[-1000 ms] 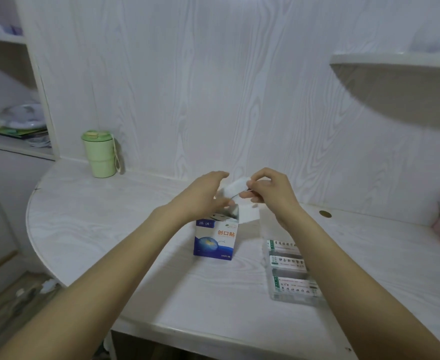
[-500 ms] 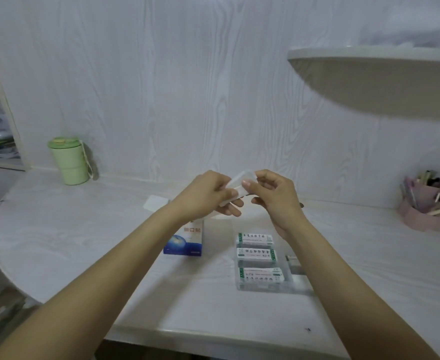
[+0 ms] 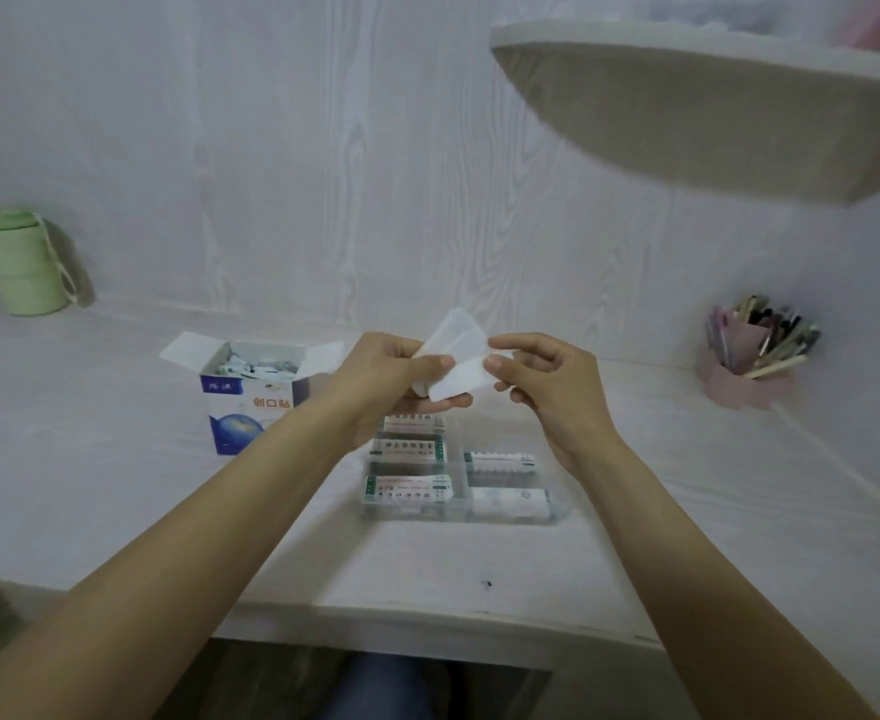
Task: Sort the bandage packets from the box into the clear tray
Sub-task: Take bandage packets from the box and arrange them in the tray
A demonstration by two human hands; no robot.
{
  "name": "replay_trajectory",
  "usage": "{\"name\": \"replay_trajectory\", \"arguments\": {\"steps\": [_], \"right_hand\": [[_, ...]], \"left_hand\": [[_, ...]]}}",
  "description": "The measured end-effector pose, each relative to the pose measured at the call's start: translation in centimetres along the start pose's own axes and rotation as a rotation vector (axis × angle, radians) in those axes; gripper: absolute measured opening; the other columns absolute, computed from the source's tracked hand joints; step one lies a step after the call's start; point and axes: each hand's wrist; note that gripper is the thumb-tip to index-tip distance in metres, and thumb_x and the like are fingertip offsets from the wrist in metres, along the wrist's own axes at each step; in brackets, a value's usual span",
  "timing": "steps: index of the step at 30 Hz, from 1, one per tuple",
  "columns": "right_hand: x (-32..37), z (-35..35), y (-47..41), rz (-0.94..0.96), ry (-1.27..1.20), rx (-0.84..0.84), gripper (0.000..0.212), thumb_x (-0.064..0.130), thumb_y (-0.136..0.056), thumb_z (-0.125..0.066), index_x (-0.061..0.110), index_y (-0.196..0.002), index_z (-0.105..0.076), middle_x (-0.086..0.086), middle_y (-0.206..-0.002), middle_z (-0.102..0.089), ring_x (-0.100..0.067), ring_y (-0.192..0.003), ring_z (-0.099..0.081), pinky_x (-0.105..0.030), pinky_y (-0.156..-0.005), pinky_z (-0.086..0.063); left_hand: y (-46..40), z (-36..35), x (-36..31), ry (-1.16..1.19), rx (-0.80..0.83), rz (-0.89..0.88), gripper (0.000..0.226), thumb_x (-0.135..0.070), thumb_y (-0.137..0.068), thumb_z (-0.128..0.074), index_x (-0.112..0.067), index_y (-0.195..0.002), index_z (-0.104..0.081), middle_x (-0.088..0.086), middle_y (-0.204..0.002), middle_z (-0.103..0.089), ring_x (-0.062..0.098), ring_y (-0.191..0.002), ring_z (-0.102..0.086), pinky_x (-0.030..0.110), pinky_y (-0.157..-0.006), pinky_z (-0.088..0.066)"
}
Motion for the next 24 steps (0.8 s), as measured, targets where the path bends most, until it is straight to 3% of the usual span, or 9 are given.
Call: {"name": "replay_trajectory", "arguments": {"steps": [4, 11, 14, 19, 24], "right_hand": [[-0.4, 1.0, -0.1, -0.028, 0.005, 0.045, 0.034, 0.005, -0.076, -0.076, 0.010, -0.109, -0.067, -0.007, -0.091, -0.070, -0.008, -0.066, -0.065, -0.019, -0.066, -0.053], [-0.9, 2.0, 0.2, -0.079, 0.072, -0.004, 0.008, 0.010, -0.078, -0.075, 0.015, -0.084, -0.071, 0.004, -0.060, -0.063, -0.006, -0.048, -0.051, -0.018, -0.048, -0.040], [-1.4, 2.4, 0.2, -0.102, -0.012, -0.070, 0.007, 0.012, -0.082, -0.071, 0.012, -0.075, -0.070, 0.000, -0.065, -0.062, -0.008, -0.052, -0.054, -0.018, -0.048, -0.041], [-1.6, 2.7, 0.2, -0.265, -0.382, -0.034, 0.004, 0.006, -0.084, -0.067, 0.002, -0.084, -0.068, -0.006, -0.075, -0.065, -0.007, -0.063, -0.065, -0.013, -0.058, -0.050], [-1.8, 2.8, -0.2, -0.386, -0.579, -0.055, 0.025, 0.023, -0.088, -0.065, -0.002, -0.087, -0.066, -0.009, -0.076, -0.067, -0.012, -0.065, -0.067, -0.017, -0.065, -0.056]], "left_hand": [[0.2, -1.1, 0.2, -0.049, 0.065, 0.066, 0.013, -0.004, -0.090, -0.059, 0.005, -0.096, -0.067, 0.019, -0.088, -0.073, 0.022, -0.072, -0.073, 0.018, -0.053, -0.054], [-0.2, -1.9, 0.6, 0.035, 0.160, 0.139, 0.018, -0.014, -0.094, -0.053, -0.001, -0.099, -0.064, 0.023, -0.093, -0.071, 0.024, -0.081, -0.073, 0.021, -0.063, -0.059], [-0.4, -2.5, 0.8, 0.063, 0.142, 0.110, 0.018, -0.013, -0.094, -0.053, -0.002, -0.103, -0.063, 0.023, -0.094, -0.071, 0.024, -0.084, -0.072, 0.022, -0.063, -0.059], [-1.0, -2.7, 1.2, -0.030, 0.073, 0.028, 0.012, -0.010, -0.091, -0.058, -0.005, -0.098, -0.066, 0.019, -0.092, -0.072, 0.025, -0.080, -0.073, 0.020, -0.062, -0.058], [-1.6, -2.2, 1.8, -0.036, 0.083, -0.008, 0.015, -0.009, -0.089, -0.060, 0.000, -0.099, -0.068, 0.020, -0.091, -0.072, 0.020, -0.085, -0.072, 0.020, -0.075, -0.057]]}}
Point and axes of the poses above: each hand's wrist, its own y-axis away from the middle knuckle, its own z-axis out of the back of the hand, x = y × z
